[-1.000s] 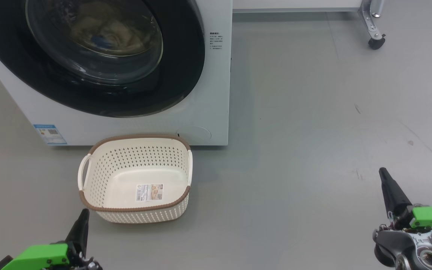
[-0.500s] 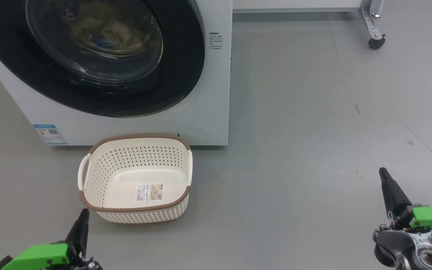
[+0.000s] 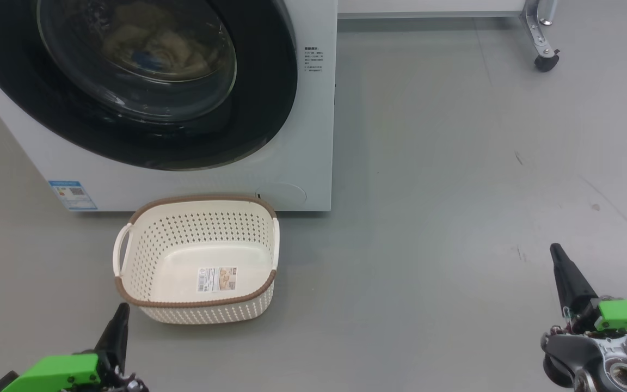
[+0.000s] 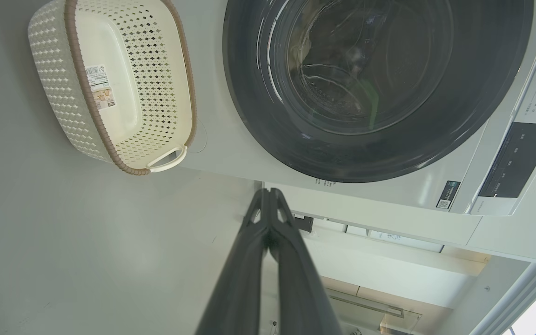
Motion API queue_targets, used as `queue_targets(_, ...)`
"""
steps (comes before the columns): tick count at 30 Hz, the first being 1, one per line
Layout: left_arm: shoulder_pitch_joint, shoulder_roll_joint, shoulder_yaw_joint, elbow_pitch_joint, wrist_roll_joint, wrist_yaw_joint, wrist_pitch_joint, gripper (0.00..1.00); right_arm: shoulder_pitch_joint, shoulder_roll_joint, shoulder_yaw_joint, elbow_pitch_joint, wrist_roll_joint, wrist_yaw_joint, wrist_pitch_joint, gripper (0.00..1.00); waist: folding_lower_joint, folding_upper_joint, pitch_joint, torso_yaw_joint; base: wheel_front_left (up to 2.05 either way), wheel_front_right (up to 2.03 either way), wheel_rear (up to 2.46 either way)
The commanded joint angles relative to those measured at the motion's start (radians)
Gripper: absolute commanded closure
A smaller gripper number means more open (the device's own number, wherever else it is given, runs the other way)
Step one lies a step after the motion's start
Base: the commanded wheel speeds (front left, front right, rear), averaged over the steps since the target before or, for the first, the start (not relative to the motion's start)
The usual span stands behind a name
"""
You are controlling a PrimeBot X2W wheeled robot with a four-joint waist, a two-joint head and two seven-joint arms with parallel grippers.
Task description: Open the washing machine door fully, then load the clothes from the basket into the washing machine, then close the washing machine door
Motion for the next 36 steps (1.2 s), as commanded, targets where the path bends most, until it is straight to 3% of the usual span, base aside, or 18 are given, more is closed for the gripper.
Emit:
queue_targets(1, -0.051, 0.009, 0.036, -0.037, -0.003, -0.001, 0.006, 1.0, -0.045, -0.007, 0.016, -0.038, 0.007, -0.003, 0.006, 1.0, 0.0, 0.0, 0.0, 0.0, 0.0, 0.0, 0.0)
queue_targets(36, -0.051, 0.009, 0.037, -0.037, -0.003, -0.001, 0.006, 1.0, -0.044, -0.007, 0.016, -0.038, 0.007, -0.003, 0.006, 1.0, 0.0, 0.0, 0.0, 0.0, 0.0, 0.0, 0.0)
